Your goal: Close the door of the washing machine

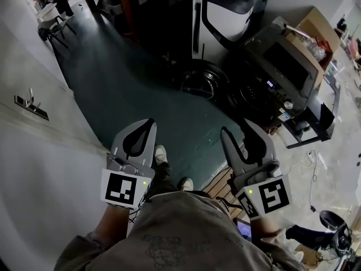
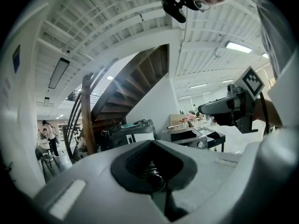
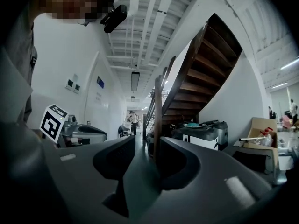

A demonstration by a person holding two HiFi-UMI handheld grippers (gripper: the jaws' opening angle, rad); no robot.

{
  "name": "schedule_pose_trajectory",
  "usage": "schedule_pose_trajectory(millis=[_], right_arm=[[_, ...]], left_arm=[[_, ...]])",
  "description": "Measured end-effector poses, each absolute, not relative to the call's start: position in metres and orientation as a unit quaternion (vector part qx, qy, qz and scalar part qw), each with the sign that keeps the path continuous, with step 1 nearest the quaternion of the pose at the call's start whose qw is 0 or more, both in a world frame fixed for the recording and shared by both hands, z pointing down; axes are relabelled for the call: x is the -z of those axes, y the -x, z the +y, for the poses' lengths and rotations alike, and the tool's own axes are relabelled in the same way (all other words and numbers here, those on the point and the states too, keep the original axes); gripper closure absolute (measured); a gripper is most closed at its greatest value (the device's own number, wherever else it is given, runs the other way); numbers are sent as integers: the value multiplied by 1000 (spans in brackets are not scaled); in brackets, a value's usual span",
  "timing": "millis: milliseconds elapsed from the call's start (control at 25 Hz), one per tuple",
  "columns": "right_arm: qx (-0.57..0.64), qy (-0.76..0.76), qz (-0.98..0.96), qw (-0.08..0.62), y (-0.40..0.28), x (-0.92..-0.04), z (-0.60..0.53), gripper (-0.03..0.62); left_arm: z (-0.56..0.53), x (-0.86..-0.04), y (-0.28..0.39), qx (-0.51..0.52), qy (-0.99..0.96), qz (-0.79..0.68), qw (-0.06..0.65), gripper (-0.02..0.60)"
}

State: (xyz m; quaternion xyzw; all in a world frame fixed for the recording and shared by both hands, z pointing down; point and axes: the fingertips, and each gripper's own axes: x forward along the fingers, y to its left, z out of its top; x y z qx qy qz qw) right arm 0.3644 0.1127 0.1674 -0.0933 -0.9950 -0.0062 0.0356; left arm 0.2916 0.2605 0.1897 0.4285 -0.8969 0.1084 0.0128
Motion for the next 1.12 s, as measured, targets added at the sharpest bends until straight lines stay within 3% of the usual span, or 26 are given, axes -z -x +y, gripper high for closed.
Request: schedule_pose_trajectory(millis=[400, 1120], right_arm=[[14, 92, -994, 64, -288, -185, 120, 402], [-66, 24, -984, 162, -80, -249, 134, 413]], left_arm=[[268, -205, -217, -96, -429, -898, 24, 581], [288, -251, 4, -108, -483, -866, 70, 581]])
